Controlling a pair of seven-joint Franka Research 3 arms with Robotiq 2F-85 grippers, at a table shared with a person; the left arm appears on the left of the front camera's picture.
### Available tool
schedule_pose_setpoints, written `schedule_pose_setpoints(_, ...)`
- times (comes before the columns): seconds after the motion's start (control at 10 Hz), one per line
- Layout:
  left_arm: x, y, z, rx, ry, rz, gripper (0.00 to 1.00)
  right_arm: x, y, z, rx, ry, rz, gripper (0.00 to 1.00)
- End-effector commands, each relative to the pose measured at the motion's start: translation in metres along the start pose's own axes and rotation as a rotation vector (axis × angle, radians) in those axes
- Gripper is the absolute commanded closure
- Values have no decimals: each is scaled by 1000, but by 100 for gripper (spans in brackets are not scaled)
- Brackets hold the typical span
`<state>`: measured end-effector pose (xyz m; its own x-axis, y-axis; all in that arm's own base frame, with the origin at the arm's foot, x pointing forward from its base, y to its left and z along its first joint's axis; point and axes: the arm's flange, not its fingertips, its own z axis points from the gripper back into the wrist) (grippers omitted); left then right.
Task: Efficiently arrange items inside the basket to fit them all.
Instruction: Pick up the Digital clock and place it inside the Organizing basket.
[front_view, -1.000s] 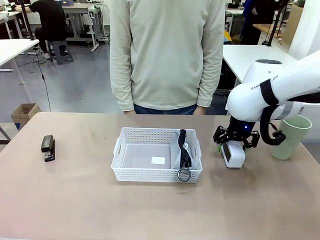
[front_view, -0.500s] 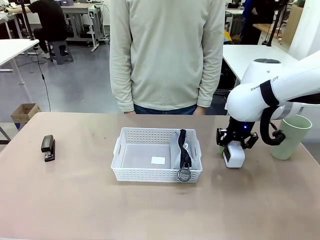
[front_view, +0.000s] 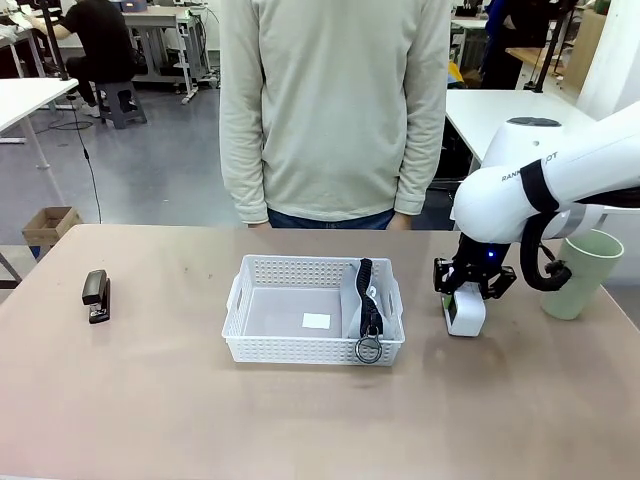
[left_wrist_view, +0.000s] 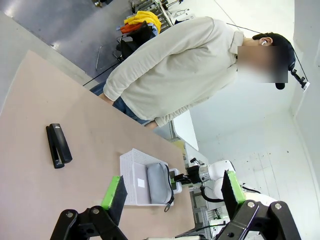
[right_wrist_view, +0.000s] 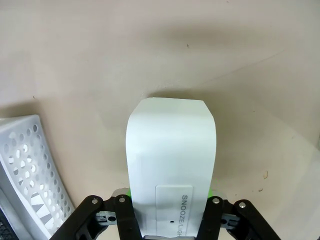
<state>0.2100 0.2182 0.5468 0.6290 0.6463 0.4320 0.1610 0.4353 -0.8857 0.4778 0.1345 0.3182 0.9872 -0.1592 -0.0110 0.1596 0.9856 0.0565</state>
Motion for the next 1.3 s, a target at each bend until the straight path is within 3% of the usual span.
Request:
schedule_pose_setpoints(0.0, 2, -1, -1, -15, -8, -20, 0, -7, 0, 11, -6, 43, 30, 100)
schedule_pose_setpoints(0.2, 2, -1, -1, -15, -8, -20, 0, -28, -11, 79, 107, 69, 170, 100)
schedule_pose_setpoints(0.3, 2, -1, -1, -15, -8, -20, 0, -56, -14, 117, 147, 91, 235, 100)
schedule_pose_setpoints(0.4, 2, -1, -1, -15, -8, -20, 0, -91, -12, 136, 161, 93, 351, 100)
schedule_pose_setpoints(0.5, 2, -1, -1, -15, -8, -20, 0, -104, -16, 139, 170, 93, 340, 100)
schedule_pose_setpoints(0.6, 2, -1, -1, -15, -8, -20, 0, -56, 2, 111, 126, 71, 255, 100)
schedule_pose_setpoints(1.0, 2, -1, -1, -15, -8, -20, 0, -56, 2, 111, 126, 71, 255, 100)
schedule_pose_setpoints(1.1, 2, -1, -1, -15, -8, -20, 0, -64, -3, 105, 142, 85, 280, 50)
schedule_pose_setpoints(1.2, 2, -1, -1, -15, -8, -20, 0, -62, 1, 98, 105, 102, 263, 50)
